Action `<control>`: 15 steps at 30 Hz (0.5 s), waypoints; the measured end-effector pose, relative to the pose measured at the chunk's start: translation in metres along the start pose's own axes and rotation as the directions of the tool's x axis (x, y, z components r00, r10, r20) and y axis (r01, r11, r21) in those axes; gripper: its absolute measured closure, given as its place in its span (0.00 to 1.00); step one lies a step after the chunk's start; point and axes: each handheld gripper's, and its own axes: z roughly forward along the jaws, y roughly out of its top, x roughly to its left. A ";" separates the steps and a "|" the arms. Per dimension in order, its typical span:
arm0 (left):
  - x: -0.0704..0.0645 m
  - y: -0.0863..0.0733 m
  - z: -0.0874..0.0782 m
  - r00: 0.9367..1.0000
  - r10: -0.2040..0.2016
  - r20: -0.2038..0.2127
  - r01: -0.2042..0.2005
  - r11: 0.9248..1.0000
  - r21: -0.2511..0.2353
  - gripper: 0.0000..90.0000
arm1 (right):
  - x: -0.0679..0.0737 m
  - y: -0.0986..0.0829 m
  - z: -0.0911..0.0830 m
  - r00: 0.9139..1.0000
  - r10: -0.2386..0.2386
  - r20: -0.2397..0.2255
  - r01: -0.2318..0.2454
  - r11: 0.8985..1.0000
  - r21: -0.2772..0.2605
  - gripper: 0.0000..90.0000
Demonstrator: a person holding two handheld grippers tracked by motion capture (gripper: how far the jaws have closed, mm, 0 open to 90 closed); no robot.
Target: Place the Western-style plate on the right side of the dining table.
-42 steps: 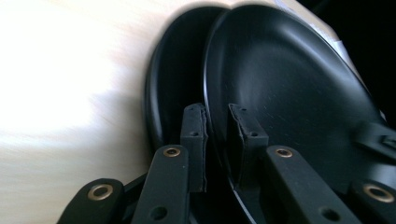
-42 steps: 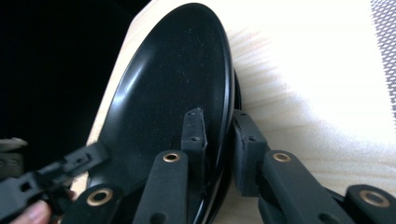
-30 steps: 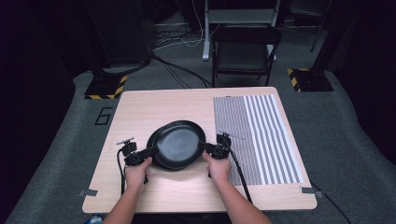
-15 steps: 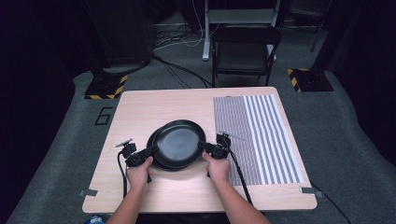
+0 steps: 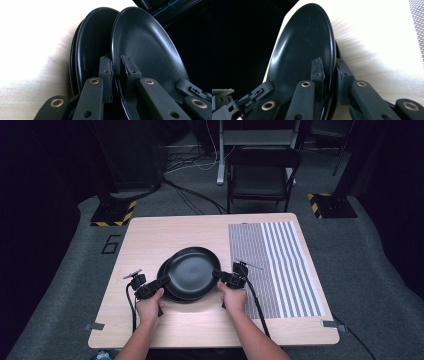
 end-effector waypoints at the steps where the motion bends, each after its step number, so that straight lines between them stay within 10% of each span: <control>1: 0.001 0.000 0.000 1.000 -0.006 0.009 0.006 1.000 -0.001 0.89 | 0.000 0.000 0.000 1.000 0.005 -0.003 -0.005 1.000 0.003 0.88; 15: 0.000 -0.003 -0.001 1.000 0.006 0.012 -0.006 1.000 -0.017 0.89 | -0.003 0.001 0.000 0.999 0.027 -0.026 -0.027 1.000 0.008 0.89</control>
